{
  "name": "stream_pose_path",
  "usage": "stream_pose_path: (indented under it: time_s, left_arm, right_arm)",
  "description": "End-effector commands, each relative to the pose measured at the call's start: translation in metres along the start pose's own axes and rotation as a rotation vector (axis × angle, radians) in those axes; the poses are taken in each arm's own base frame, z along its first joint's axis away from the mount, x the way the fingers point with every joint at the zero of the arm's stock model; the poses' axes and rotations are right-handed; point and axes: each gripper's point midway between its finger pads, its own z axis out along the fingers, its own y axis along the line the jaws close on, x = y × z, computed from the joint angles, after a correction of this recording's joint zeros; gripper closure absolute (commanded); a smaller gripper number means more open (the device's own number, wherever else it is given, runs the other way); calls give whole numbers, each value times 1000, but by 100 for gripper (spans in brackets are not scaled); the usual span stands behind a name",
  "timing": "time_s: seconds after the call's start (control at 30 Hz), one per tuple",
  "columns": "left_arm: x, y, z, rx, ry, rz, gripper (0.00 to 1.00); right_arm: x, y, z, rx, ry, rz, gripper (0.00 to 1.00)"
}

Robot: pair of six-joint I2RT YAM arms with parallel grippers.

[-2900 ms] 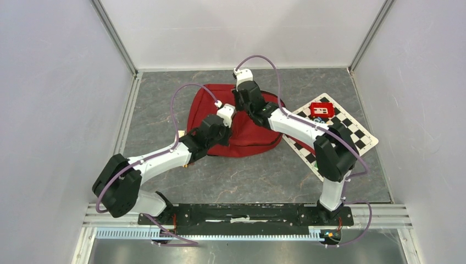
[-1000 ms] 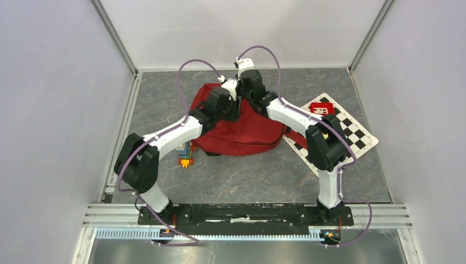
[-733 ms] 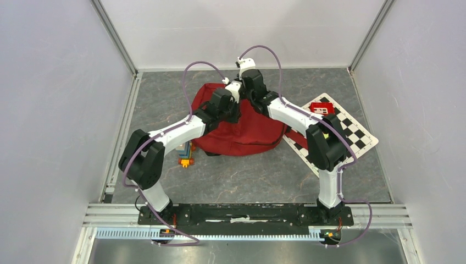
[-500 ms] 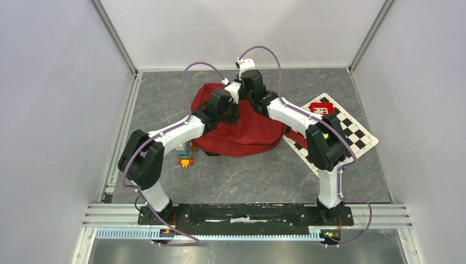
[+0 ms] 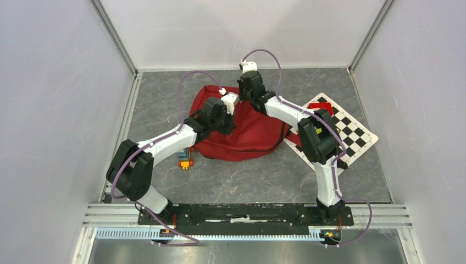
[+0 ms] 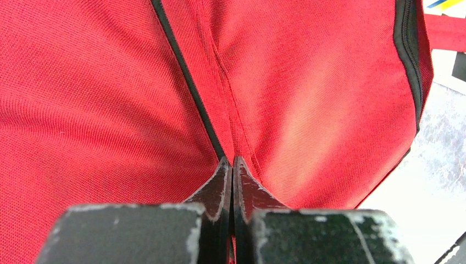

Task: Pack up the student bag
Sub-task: Zip the student bag at the center of the board, then reset both arms

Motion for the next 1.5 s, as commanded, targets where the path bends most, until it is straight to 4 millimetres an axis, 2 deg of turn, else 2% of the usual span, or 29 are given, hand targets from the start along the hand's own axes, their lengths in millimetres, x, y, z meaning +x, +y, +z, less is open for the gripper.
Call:
stream_pose_path:
  time_s: [0.0, 0.2, 0.33, 0.53, 0.57, 0.6, 0.63, 0.67, 0.73, 0.77, 0.83, 0.9, 1.03, 1.2, 1.33, 1.47]
  left_arm:
    - [37, -21, -25, 103, 128, 50, 98]
    - [46, -20, -30, 104, 147, 58, 98]
    - [42, -21, -29, 105, 140, 57, 98]
    - [33, -20, -21, 92, 117, 23, 98]
    - [31, -18, -20, 78, 111, 10, 90]
    - [27, -15, -19, 64, 100, -6, 74]
    - [23, -12, -18, 51, 90, -20, 52]
    - [19, -9, -17, 46, 76, -40, 36]
    - [8, 0, -17, 32, 41, -82, 9]
    - [1, 3, -17, 31, 21, -99, 1]
    - [-18, 8, -19, 28, -30, -127, 0]
    - [-35, 16, -23, 15, -70, -161, 0]
    - [-67, 48, -34, -44, -162, -258, 0]
    - [-89, 122, -63, -221, -248, -407, 0]
    - [-96, 179, -104, -410, -318, -462, 0]
    - [-95, 222, -155, -576, -393, -517, 0]
  right_arm:
    - [-44, -12, 14, 49, -127, 64, 100]
    - [-41, -21, 31, 76, -124, 69, 100]
    - [-38, -25, 40, 90, -115, 63, 100]
    - [-44, -22, 35, 47, -126, 41, 100]
    - [-49, -19, 31, 27, -136, 33, 98]
    - [-52, -15, 27, 2, -146, 20, 88]
    - [-55, -13, 23, -21, -156, 10, 72]
    - [-60, -9, 17, -48, -168, -5, 60]
    - [-67, -4, 3, -91, -192, -33, 44]
    - [-71, -3, -5, -111, -203, -46, 40]
    - [-78, -3, -21, -138, -216, -56, 26]
    - [-81, -7, -37, -160, -216, -67, 23]
    - [-72, -37, -61, -121, -180, -90, 20]
    - [-41, -107, -94, -20, -118, -61, 19]
    - [-18, -167, -131, 105, -96, -18, 19]
    - [-13, -221, -179, 256, -135, 21, 19]
